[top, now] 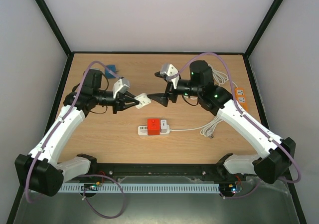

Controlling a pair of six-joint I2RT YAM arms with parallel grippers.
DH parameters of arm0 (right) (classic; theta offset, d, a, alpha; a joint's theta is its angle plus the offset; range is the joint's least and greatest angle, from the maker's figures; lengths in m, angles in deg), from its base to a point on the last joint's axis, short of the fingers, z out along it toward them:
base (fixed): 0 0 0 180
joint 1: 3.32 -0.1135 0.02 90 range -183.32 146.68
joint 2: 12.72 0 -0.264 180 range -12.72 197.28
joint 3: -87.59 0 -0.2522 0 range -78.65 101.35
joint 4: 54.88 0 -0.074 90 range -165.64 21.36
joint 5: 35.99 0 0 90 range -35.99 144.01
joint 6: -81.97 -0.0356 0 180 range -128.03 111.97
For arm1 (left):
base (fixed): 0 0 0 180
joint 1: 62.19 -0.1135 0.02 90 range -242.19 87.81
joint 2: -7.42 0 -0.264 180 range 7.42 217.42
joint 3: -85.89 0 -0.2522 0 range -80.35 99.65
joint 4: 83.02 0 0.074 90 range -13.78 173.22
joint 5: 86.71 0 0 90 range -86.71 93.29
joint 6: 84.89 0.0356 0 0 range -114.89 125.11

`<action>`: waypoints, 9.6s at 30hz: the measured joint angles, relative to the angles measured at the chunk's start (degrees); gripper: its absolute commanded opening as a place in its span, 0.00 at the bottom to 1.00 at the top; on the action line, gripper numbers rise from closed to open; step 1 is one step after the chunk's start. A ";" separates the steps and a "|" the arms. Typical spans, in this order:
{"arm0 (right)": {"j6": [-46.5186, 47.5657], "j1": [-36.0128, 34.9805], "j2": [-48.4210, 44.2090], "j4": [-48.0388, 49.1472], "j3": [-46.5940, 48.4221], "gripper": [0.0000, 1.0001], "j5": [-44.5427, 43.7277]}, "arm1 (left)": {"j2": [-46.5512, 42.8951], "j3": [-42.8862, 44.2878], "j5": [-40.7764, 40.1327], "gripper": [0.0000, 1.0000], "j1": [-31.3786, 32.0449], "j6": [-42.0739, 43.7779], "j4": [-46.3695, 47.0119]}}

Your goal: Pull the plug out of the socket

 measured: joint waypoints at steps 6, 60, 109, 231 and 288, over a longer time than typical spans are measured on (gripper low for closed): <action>1.03 -0.02 -1.60 -1.22 -0.63 0.98 -0.20 | 0.55 0.07 -5.33 0.02 -5.81 0.39 0.00; 4.04 0.09 -3.34 -1.20 -8.22 0.98 -2.71 | 41.42 5.79 -73.40 0.08 -26.27 16.85 27.06; 6.84 1.44 -3.76 -2.10 -13.81 0.98 -4.48 | 21.31 12.11 -20.72 1.00 -25.46 9.42 2.82; 25.42 1.29 11.02 13.03 -34.25 0.43 3.37 | 11.45 2.99 -40.11 0.35 -2.95 31.82 -4.74; 24.96 1.07 10.29 12.98 -34.42 0.49 1.70 | 46.66 17.84 -91.52 0.76 -1.22 57.57 5.60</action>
